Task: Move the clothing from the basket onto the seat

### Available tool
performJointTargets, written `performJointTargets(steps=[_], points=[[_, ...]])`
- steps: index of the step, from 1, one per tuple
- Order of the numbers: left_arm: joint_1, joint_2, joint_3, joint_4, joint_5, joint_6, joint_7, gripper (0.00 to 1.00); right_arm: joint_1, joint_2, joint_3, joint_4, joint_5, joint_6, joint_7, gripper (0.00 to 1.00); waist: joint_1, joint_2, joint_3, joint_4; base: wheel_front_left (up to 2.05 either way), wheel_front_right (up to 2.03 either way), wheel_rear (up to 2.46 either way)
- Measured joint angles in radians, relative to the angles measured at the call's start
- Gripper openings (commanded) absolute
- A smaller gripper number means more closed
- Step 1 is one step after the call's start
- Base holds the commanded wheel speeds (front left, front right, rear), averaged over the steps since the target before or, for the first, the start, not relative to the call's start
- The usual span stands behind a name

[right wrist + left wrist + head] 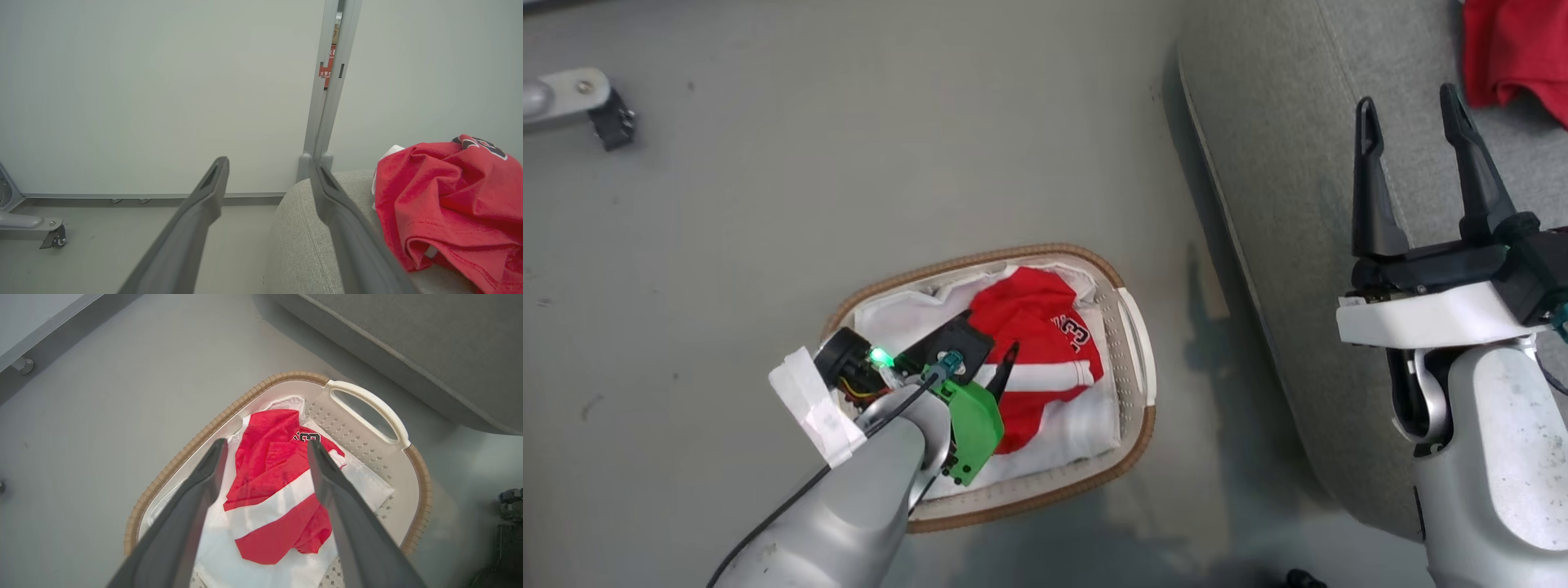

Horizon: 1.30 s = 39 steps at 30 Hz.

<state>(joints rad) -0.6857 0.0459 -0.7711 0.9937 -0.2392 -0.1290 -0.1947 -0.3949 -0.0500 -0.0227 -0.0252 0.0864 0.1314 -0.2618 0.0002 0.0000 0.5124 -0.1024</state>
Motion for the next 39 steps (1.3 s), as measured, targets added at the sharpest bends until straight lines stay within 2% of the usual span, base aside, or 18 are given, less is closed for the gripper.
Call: performJointTargets(steps=[5, 11, 21, 26, 27, 28, 29, 30, 39], points=[[-0.081, 0.001, -0.025, 0.116, 0.020, 0.000, 0.021, 1.00, -0.042, 0.000, 0.010, -0.035, 0.036, 0.000, 0.000, 1.00, 0.0000, 0.0000, 0.116, -0.045, 0.00, 0.00, 0.00], [-0.158, 0.029, -0.030, 0.214, 0.021, 0.000, 0.052, 1.00, -0.077, -0.001, 0.039, -0.080, 0.055, 0.000, 0.000, 1.00, 0.0001, 0.0000, 0.233, -0.103, 0.00, 0.00, 0.00], [-0.245, 0.068, -0.038, 0.266, 0.020, 0.013, 0.078, 1.00, -0.124, 0.000, 0.081, -0.084, 0.093, 0.000, 0.000, 1.00, 0.0001, 0.0000, 0.382, -0.198, 0.00, 0.00, 0.00], [-0.253, 0.080, -0.045, 0.276, 0.018, 0.013, 0.114, 1.00, -0.127, 0.000, 0.099, -0.083, 0.103, 0.000, 0.000, 1.00, 0.0000, 0.0000, 0.416, -0.228, 0.00, 0.00, 0.00], [-0.253, 0.083, -0.045, 0.278, 0.012, 0.013, 0.125, 0.80, -0.127, 0.000, 0.101, -0.083, 0.104, 0.000, 0.000, 1.00, 0.0000, 0.0000, 0.422, -0.232, 0.00, 0.00, 0.00], [-0.253, 0.086, -0.047, 0.279, 0.012, 0.013, 0.132, 0.50, -0.127, 0.000, 0.103, -0.083, 0.104, 0.000, 0.000, 1.00, 0.0000, 0.0000, 0.426, -0.236, 0.00, 0.00, 0.00], [-0.253, 0.088, -0.048, 0.281, 0.008, 0.013, 0.132, 0.04, -0.127, 0.000, 0.105, -0.082, 0.104, 0.000, 0.000, 1.00, 0.0000, 0.0000, 0.432, -0.239, 0.00, 0.00, 0.00], [-0.253, 0.088, -0.048, 0.281, 0.004, 0.013, 0.130, 0.00, -0.127, 0.000, 0.105, -0.081, 0.103, 0.000, 0.000, 1.00, 0.0000, 0.0000, 0.433, -0.239, 0.00, 0.00, 0.00], [-0.223, 0.069, -0.037, 0.260, -0.039, 0.006, 0.000, 0.00, -0.124, 0.001, 0.110, -0.065, 0.079, 0.000, 0.000, 1.00, -0.0001, 0.0000, 0.384, -0.213, 0.00, 0.00, 0.00]])
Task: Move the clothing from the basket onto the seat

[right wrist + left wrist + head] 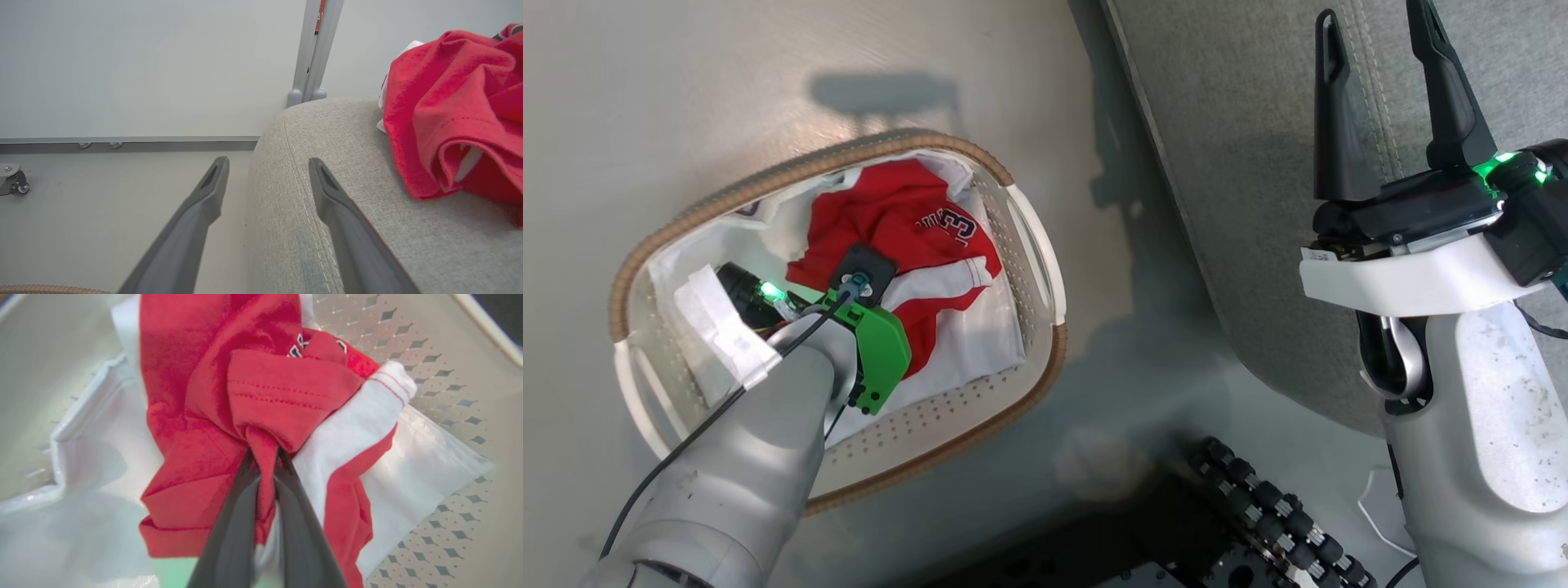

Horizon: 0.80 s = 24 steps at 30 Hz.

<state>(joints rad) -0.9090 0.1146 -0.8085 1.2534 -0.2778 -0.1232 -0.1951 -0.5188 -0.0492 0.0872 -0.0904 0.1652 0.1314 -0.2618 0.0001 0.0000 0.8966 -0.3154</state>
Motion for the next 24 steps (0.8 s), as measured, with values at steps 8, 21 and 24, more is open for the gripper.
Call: performJointTargets(steps=[8, 21, 24], points=[[0.064, 0.028, 0.000, -0.093, -0.037, -0.005, -0.062, 0.00, 0.031, 0.000, -0.014, 0.036, -0.055, 0.000, 0.000, 1.00, 0.0000, 0.0000, -0.099, 0.043, 0.00, 0.00, 0.00], [0.170, 0.125, 0.001, -0.462, -0.053, -0.006, -0.066, 0.00, 0.163, 0.001, -0.026, 0.138, -0.134, 0.000, 0.000, 1.00, -0.0002, 0.0000, -0.350, 0.127, 0.00, 0.00, 0.00], [0.185, 0.140, -0.012, -0.531, -0.056, -0.006, -0.067, 0.00, 0.205, 0.001, -0.029, 0.165, -0.141, 0.000, 0.000, 1.00, -0.0002, 0.0000, -0.419, 0.144, 0.00, 0.00, 0.00]])
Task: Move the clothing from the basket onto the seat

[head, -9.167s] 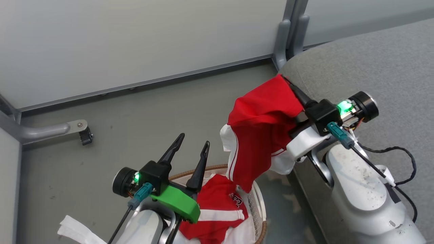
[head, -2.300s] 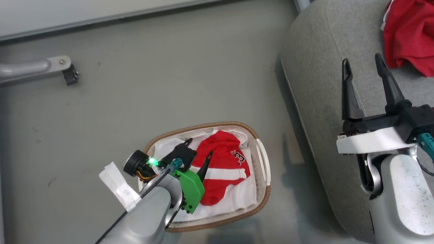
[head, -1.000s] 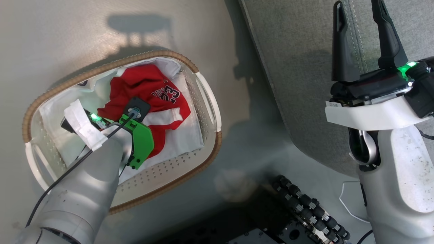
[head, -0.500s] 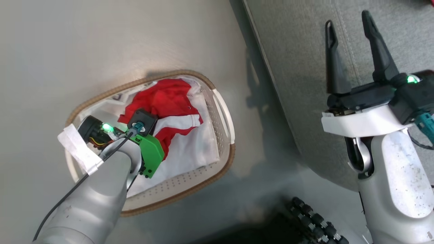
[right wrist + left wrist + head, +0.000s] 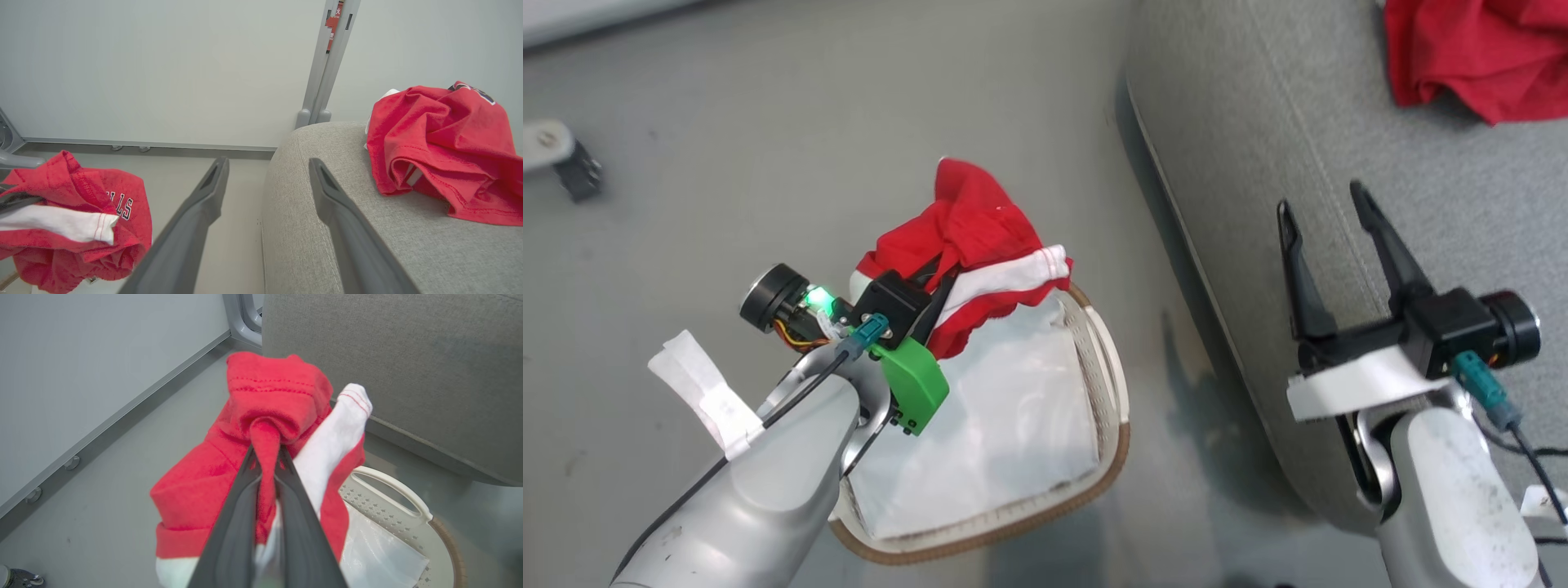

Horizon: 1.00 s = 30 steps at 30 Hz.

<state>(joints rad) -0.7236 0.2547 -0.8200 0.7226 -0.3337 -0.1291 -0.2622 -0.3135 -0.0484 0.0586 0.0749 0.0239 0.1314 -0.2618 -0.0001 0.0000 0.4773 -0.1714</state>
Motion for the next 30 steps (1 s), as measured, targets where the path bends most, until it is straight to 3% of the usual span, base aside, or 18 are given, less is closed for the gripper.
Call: performJointTargets(steps=[12, 18, 30], points=[[-0.063, 0.060, -0.119, -0.195, -0.076, -0.002, 0.093, 0.00, 0.141, 0.000, 0.059, 0.074, -0.007, 0.000, 0.000, 1.00, -0.0001, 0.0000, -0.284, 0.066, 0.00, 0.00, 0.00], [-0.146, 0.083, -0.132, -0.263, -0.113, -0.002, 0.129, 0.00, 0.159, 0.000, 0.098, 0.089, -0.006, 0.000, 0.000, 1.00, -0.0001, 0.0000, -0.396, 0.095, 0.00, 0.00, 0.00], [-0.216, 0.064, -0.131, -0.320, -0.133, -0.002, 0.155, 0.00, 0.137, 0.000, 0.156, 0.127, -0.019, 0.000, 0.000, 1.00, -0.0001, 0.0000, -0.500, 0.145, 0.00, 0.00, 0.00]])
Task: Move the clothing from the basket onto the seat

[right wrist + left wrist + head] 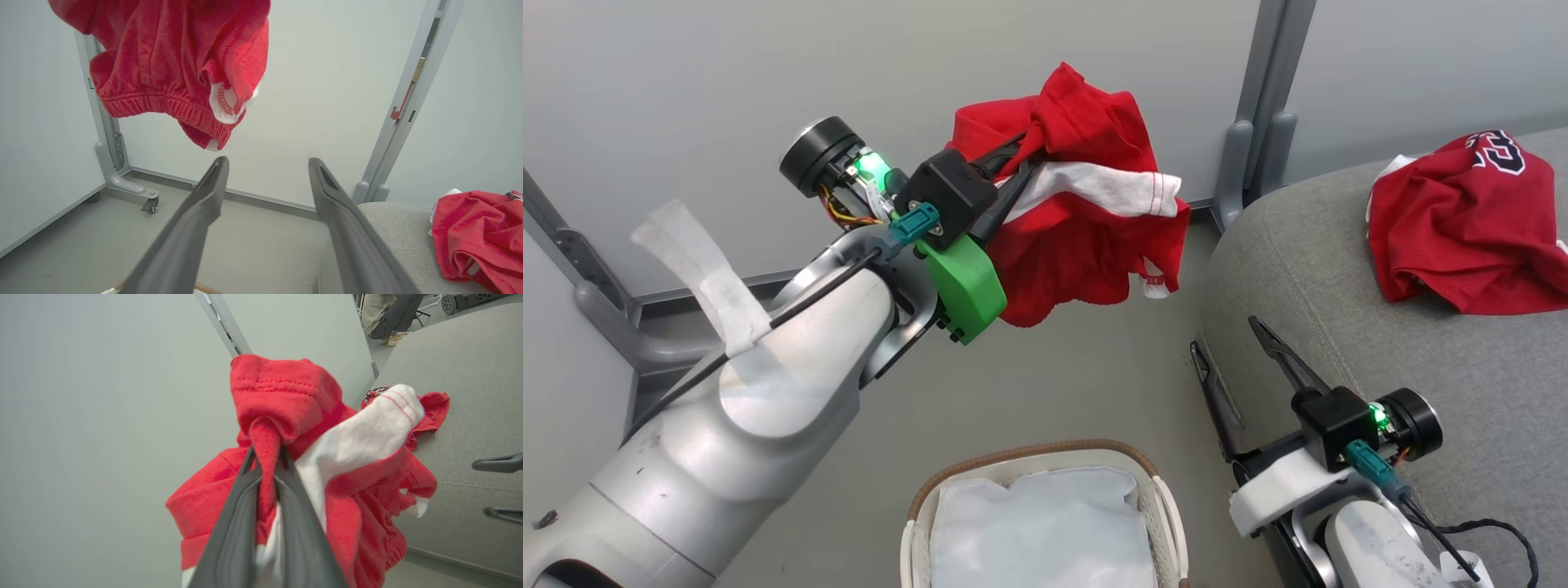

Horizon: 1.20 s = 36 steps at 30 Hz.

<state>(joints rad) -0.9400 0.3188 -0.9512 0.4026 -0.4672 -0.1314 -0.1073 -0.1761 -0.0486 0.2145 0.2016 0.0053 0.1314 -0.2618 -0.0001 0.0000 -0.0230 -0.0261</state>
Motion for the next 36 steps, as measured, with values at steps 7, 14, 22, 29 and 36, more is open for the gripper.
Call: performJointTargets(steps=[7, 14, 22, 29, 36], points=[[-0.001, -0.020, -0.023, -0.026, -0.005, 0.000, 0.005, 0.00, -0.042, 0.000, 0.051, 0.020, -0.001, 0.000, 0.000, 1.00, 0.0000, 0.0000, -0.016, 0.012, 0.00, 0.00, 0.00], [-0.001, -0.033, -0.050, -0.069, -0.008, 0.000, 0.016, 0.00, -0.126, 0.000, 0.063, 0.071, -0.032, 0.000, 0.000, 1.00, 0.0000, 0.0000, -0.020, 0.025, 0.00, 0.00, 0.00], [0.011, -0.044, -0.077, -0.109, -0.024, 0.000, 0.027, 0.00, -0.224, 0.000, 0.078, 0.100, -0.049, 0.000, 0.000, 1.00, 0.0000, 0.0000, -0.017, 0.038, 0.00, 0.00, 0.00], [0.034, -0.045, -0.085, -0.114, -0.044, 0.000, 0.027, 0.00, -0.272, 0.000, 0.089, 0.120, -0.041, 0.000, 0.000, 0.00, 0.0001, 0.0000, -0.011, 0.043, 0.00, 0.00, 0.00], [0.077, -0.042, -0.067, -0.076, -0.094, 0.004, 0.007, 0.00, -0.279, 0.000, 0.093, 0.115, -0.026, 0.000, 0.000, 0.00, 0.0001, 0.0000, -0.001, 0.043, 0.00, 0.00, 0.00]])
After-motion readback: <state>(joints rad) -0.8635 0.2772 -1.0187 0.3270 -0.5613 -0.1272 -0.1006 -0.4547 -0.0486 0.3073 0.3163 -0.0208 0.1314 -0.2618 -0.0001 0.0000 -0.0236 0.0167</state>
